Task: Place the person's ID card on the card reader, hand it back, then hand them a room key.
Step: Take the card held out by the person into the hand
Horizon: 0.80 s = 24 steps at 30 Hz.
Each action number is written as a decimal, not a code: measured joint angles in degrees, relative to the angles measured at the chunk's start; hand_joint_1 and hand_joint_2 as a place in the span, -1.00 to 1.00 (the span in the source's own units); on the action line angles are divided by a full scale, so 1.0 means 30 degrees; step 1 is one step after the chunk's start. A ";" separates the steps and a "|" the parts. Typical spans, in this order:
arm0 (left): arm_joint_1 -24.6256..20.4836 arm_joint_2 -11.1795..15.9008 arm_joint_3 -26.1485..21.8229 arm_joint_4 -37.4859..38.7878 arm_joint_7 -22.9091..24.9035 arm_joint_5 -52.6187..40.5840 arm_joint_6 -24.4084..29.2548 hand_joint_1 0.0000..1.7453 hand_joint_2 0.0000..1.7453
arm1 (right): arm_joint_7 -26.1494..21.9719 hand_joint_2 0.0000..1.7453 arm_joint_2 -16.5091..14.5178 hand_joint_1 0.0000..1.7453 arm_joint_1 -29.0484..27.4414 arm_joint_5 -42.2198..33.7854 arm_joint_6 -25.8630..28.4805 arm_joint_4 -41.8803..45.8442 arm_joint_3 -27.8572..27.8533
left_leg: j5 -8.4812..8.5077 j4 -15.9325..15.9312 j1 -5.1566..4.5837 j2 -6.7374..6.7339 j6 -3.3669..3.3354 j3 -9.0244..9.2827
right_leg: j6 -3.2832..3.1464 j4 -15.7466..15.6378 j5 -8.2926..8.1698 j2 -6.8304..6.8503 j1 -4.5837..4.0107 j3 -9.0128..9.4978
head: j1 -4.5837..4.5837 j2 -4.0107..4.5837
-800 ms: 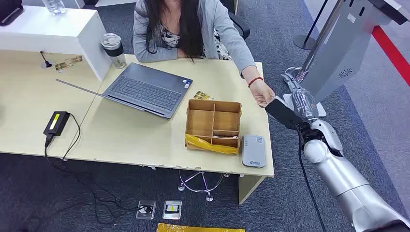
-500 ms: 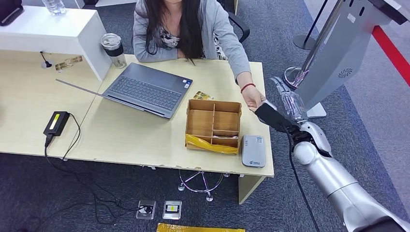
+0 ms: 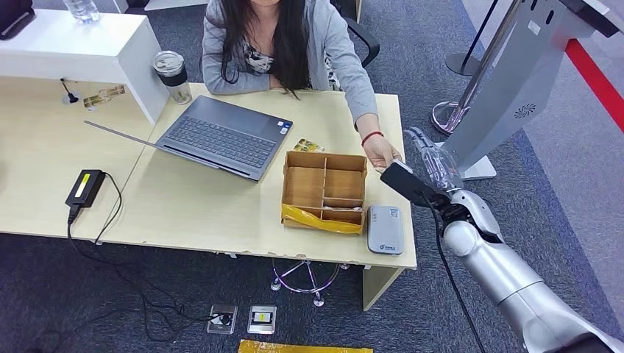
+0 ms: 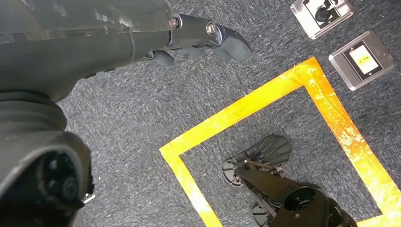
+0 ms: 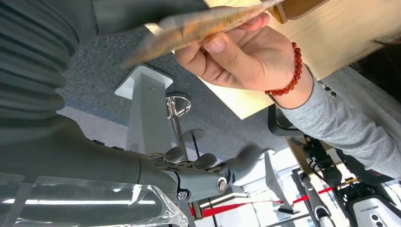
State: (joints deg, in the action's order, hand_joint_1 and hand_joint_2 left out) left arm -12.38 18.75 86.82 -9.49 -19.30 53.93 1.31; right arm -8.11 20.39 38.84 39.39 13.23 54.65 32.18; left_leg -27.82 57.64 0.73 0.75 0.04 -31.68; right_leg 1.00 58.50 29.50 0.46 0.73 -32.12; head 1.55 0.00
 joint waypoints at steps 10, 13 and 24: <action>0.0034 0.0000 0.0024 0.0000 -0.0022 -0.0114 -0.0013 -1.00 -1.00 | 0.0229 1.00 0.0393 1.00 -0.0183 -0.0253 0.0120 0.1000 -0.0111 | 0.0000 0.0001 0.0000 -0.0007 0.0000 0.0004 | 0.0001 0.0001 -0.0001 -0.0008 0.0000 0.0000 | -0.0002 0.0000; 0.0036 0.0000 0.0031 0.0000 -0.0024 -0.0140 -0.0013 -1.00 -1.00 | 0.0248 1.00 0.0466 1.00 -0.0211 -0.0271 0.0251 0.1231 -0.0197 | 0.0000 0.0001 0.0000 -0.0007 0.0000 0.0003 | 0.0000 0.0001 0.0000 -0.0008 0.0000 0.0000 | 0.0000 0.0000; 0.0039 0.0000 0.0076 0.0000 -0.0087 -0.0131 -0.0004 -1.00 -1.00 | 0.0259 1.00 0.0499 1.00 -0.0335 -0.0402 0.0379 0.1750 -0.0226 | -0.0001 0.0001 0.0000 -0.0010 0.0001 0.0008 | 0.0000 0.0000 0.0000 -0.0010 0.0000 0.0001 | 0.0000 0.0000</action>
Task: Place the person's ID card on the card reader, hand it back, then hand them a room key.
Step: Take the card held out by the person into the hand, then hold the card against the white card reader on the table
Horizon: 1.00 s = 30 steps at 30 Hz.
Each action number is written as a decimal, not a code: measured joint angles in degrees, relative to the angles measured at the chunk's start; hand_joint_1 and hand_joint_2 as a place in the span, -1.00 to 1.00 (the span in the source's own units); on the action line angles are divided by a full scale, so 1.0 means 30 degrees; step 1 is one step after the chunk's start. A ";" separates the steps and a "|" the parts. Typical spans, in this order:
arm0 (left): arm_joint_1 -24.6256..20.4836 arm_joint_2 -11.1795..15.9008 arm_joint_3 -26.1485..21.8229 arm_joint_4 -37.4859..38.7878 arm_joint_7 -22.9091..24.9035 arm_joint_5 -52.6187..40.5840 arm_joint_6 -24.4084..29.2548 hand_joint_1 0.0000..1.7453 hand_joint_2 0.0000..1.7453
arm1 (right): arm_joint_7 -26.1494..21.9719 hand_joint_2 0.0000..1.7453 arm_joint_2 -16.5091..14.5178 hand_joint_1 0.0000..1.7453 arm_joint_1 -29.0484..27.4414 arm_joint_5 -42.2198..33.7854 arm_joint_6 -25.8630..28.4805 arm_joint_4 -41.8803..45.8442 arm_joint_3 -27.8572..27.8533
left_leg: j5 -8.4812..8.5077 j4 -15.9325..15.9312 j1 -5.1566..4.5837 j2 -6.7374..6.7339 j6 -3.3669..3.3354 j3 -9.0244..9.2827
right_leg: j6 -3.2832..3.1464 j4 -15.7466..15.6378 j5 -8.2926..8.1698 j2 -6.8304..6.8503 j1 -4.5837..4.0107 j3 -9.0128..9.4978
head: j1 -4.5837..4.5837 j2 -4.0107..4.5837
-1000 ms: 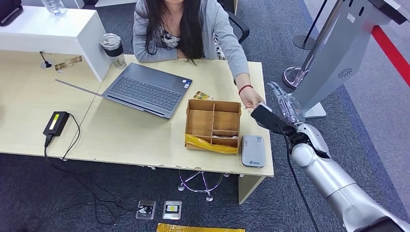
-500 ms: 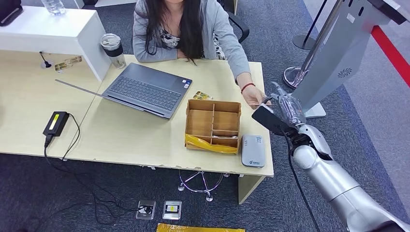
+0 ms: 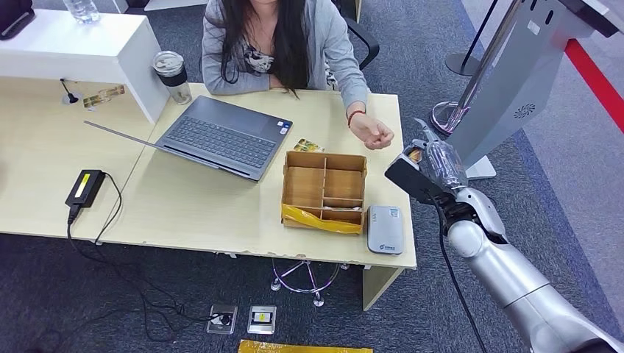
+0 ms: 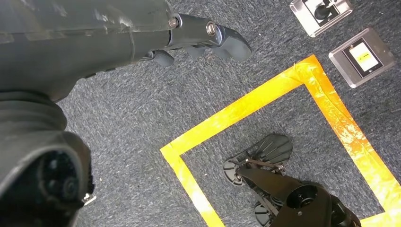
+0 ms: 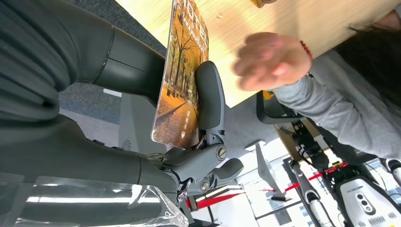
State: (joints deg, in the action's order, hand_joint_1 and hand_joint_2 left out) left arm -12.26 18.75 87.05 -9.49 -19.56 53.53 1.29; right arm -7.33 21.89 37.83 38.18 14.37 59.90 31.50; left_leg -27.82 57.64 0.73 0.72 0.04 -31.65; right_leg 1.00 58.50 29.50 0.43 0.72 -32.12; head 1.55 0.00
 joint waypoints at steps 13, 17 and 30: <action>0.0006 0.0007 0.0011 0.0000 -0.0027 0.0091 0.0018 -1.00 -1.00 | 0.0133 1.00 0.0464 1.00 -0.1323 -0.0042 -0.0033 0.0149 0.0080 | -0.0004 -0.0001 0.0001 -0.0007 -0.0001 0.0000 | -0.0001 -0.0002 0.0001 -0.0003 -0.0001 -0.0004 | -0.0002 0.0000; 0.0012 0.0007 0.0011 0.0000 -0.0026 0.0146 0.0110 -1.00 -1.00 | 0.0100 1.00 0.0543 1.00 -0.2021 -0.0200 0.0084 0.0144 0.0157 | -0.0004 -0.0002 0.0001 -0.0008 -0.0001 -0.0011 | -0.0001 -0.0002 0.0001 0.0002 -0.0001 -0.0006 | 0.0000 0.0000; 0.0007 0.0007 0.0011 0.0000 -0.0011 0.0158 0.0182 -1.00 -1.00 | -0.0144 1.00 0.0404 1.00 -0.2754 0.1004 0.0647 -0.0408 0.0867 | -0.0005 -0.0003 0.0002 -0.0033 -0.0001 -0.0012 | -0.0001 0.0000 0.0001 -0.0036 -0.0001 -0.0014 | 0.0002 0.0000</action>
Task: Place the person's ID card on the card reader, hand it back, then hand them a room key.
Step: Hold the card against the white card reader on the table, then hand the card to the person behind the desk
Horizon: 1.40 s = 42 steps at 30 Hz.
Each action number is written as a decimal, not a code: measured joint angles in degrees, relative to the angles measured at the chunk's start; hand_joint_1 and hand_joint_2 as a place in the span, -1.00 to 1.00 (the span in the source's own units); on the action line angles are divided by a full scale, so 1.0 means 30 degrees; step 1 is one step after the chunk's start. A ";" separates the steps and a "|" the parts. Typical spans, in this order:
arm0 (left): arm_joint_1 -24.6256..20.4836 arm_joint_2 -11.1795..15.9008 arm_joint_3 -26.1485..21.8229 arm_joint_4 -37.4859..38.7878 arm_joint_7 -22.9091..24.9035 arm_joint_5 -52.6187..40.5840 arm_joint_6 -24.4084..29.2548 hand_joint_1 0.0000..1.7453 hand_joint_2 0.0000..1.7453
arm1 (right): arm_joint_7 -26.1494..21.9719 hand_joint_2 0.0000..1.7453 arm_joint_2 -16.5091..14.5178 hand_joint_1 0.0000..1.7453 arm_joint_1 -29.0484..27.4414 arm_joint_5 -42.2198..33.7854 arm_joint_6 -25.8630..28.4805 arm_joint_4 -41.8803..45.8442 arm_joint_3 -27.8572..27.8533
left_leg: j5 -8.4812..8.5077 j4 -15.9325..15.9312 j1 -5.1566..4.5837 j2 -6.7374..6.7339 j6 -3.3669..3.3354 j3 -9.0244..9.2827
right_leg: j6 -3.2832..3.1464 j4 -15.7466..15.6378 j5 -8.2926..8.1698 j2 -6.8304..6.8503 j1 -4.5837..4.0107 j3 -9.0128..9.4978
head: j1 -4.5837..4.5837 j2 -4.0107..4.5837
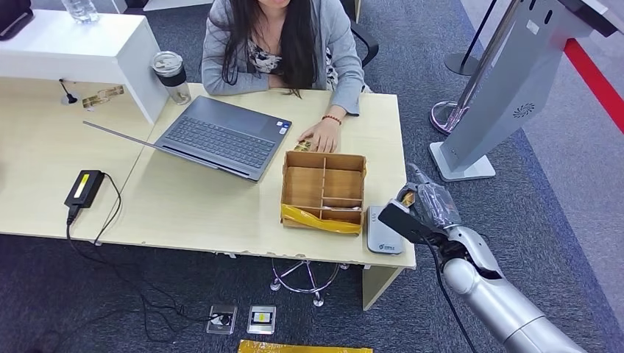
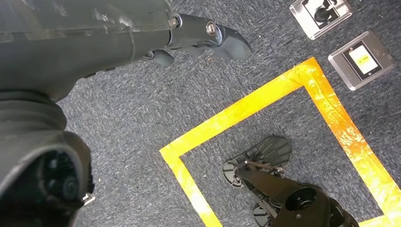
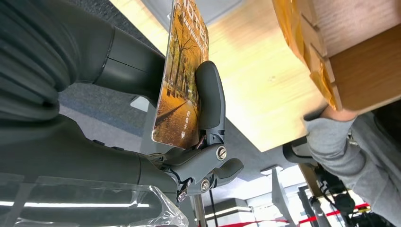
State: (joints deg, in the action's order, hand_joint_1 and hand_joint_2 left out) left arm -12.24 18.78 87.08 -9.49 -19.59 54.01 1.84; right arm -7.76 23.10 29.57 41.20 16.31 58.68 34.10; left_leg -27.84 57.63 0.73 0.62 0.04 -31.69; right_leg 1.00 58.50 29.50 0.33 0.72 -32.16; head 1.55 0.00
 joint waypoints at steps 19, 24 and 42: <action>-0.0005 -0.0007 0.0000 0.0000 0.0171 0.0124 -0.0020 -1.00 -1.00 | -0.0508 1.00 -0.0645 1.00 0.0231 -0.1642 -0.0999 -0.2449 0.0951 | 0.0000 -0.0001 -0.0001 0.0001 0.0000 -0.0003 | 0.0000 0.0001 0.0000 0.0001 0.0001 0.0002 | -0.0002 0.0000; -0.0003 -0.0007 0.0000 0.0000 0.0171 0.0124 -0.0123 -1.00 -1.00 | -0.0509 1.00 -0.0767 1.00 0.0525 -0.2139 -0.1532 -0.2934 0.1060 | 0.0000 0.0000 0.0000 0.0001 0.0000 0.0003 | 0.0000 0.0001 0.0000 0.0000 0.0000 0.0004 | -0.0002 0.0000; 0.0000 -0.0004 0.0000 0.0000 0.0171 0.0213 -0.0204 -1.00 -1.00 | -0.0195 1.00 -0.1051 1.00 0.1165 -0.3220 -0.1920 -0.3843 0.1142 | 0.0001 0.0001 -0.0001 0.0000 0.0000 0.0015 | 0.0002 0.0001 -0.0003 0.0000 0.0001 0.0013 | -0.0002 0.0000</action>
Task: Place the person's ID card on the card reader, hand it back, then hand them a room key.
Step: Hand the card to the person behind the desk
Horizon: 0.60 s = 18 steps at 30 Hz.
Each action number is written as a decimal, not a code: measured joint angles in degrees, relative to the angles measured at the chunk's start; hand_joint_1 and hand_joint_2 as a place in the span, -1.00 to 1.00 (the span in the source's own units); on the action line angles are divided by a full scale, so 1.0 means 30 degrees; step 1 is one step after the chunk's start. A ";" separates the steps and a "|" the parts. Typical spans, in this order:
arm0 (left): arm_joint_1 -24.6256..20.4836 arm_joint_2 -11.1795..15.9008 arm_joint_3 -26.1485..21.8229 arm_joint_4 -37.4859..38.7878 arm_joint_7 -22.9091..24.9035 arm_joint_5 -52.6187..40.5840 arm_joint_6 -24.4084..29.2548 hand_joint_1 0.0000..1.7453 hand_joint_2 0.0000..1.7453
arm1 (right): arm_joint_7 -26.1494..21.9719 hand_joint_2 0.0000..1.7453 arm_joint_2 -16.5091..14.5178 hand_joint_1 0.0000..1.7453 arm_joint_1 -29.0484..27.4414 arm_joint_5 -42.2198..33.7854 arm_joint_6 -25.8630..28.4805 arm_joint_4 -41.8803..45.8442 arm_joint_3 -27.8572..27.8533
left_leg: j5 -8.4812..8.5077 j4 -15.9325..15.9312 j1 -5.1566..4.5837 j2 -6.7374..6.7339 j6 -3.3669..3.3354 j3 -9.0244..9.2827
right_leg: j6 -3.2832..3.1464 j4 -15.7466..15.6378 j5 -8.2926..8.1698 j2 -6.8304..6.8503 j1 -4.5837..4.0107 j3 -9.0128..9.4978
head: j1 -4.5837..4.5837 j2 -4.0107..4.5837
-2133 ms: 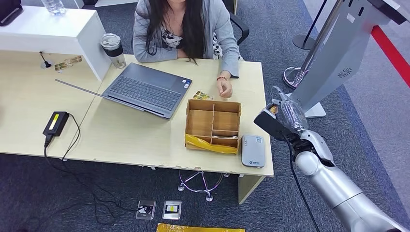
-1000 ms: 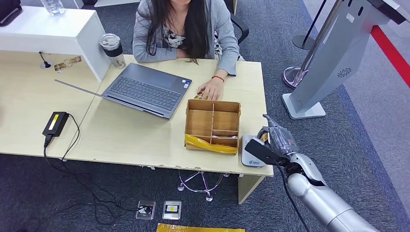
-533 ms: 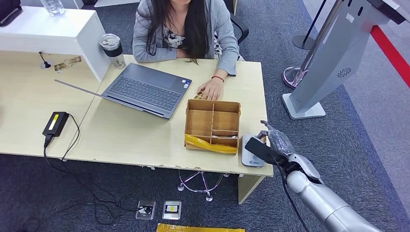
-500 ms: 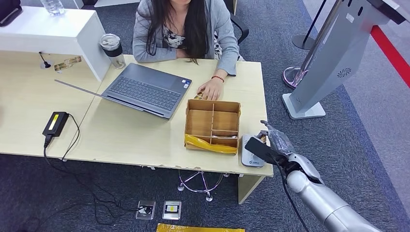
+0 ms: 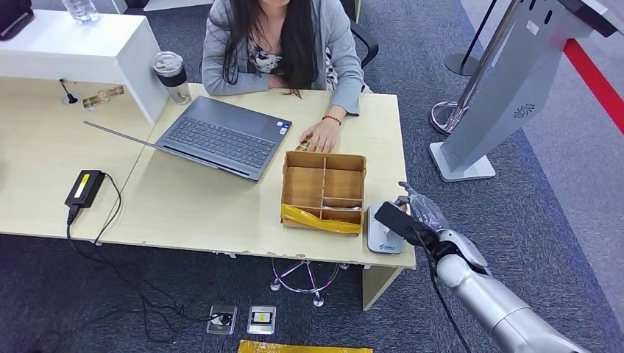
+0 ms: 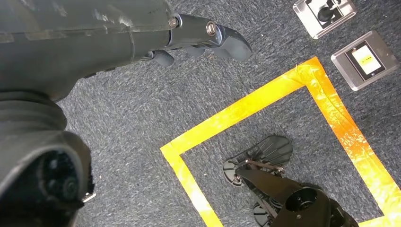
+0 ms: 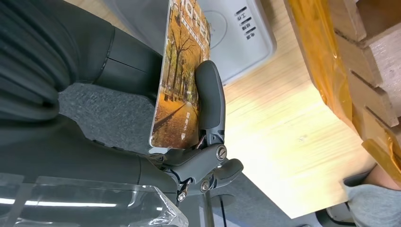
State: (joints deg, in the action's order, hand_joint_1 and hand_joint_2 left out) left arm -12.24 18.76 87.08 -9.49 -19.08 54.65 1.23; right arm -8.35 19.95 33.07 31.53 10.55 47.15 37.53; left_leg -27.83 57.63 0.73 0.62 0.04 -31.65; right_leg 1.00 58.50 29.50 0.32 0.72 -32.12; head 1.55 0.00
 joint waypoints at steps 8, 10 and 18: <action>0.0009 0.0140 0.0000 0.0000 -0.0144 -0.0189 -0.0122 -1.00 -1.00 | 0.1275 1.00 0.0856 1.00 0.1318 0.0140 -0.1112 0.1387 -0.0520 | 0.0001 0.0003 -0.0009 -0.0007 0.0000 -0.0002 | 0.0004 0.0002 -0.0008 -0.0008 0.0009 -0.0003 | -0.0002 0.0000; 0.0009 0.0177 0.0000 0.0000 -0.0231 -0.0270 -0.0149 -1.00 -1.00 | 0.1441 1.00 0.1180 1.00 0.1970 0.0210 -0.1519 0.1993 -0.0765 | 0.0001 0.0004 -0.0009 -0.0009 -0.0001 0.0000 | 0.0003 0.0001 -0.0009 -0.0006 0.0010 -0.0004 | -0.0002 0.0000; 0.0022 0.0259 0.0000 0.0000 -0.0530 -0.0578 -0.0315 -1.00 -1.00 | 0.1712 1.00 0.2131 1.00 0.3686 0.0736 -0.2359 0.3656 -0.1503 | 0.0002 0.0005 -0.0011 -0.0009 -0.0001 -0.0012 | 0.0003 0.0004 -0.0010 -0.0006 0.0012 -0.0011 | -0.0004 0.0000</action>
State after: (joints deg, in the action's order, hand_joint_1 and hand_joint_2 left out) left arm -12.18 19.54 87.08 -9.49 -20.67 52.92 0.28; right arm -3.21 26.34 44.12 33.74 3.48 58.12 33.02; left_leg -27.83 57.65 0.70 0.59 0.04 -31.68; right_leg 1.01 58.51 29.47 0.31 0.76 -32.16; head 1.54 0.00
